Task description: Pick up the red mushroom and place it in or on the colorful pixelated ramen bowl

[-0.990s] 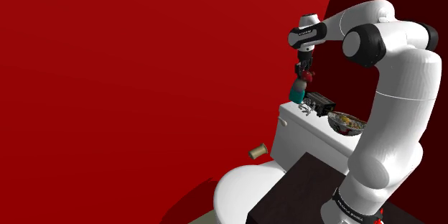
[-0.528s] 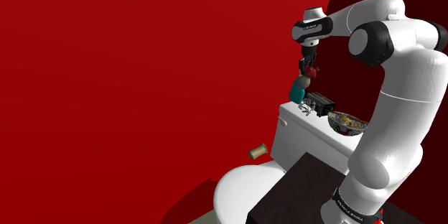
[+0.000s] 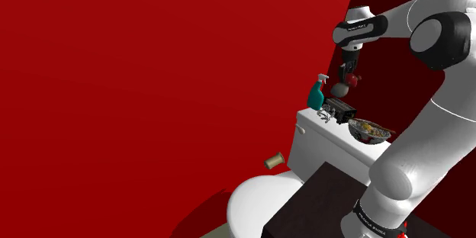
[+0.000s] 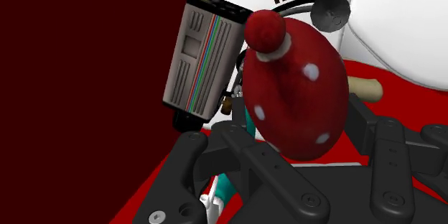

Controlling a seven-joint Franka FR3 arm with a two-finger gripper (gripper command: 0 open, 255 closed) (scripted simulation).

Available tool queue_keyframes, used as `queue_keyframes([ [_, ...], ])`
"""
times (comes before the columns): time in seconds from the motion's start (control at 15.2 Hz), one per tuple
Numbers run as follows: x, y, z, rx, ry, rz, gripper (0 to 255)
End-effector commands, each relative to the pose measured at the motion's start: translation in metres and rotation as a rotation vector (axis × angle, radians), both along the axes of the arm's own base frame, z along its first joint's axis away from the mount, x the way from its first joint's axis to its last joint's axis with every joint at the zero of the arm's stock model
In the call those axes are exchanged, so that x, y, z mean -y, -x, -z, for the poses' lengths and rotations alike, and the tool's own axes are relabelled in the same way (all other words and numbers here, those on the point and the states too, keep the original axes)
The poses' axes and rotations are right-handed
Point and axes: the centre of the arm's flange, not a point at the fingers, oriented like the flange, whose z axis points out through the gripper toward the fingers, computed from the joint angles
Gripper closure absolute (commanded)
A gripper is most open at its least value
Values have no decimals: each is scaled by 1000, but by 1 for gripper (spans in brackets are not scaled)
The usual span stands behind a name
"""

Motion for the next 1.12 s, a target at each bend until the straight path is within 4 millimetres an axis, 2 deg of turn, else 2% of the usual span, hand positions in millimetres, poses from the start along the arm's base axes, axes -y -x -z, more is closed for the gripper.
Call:
queue_keyframes([
  [0.0, 0, 27, -1, 0, 0, -1, 255],
  [0.73, 5, 174, -18, 0, 0, -1, 255],
  [1.06, 5, 174, 8, 0, 0, -1, 255],
])
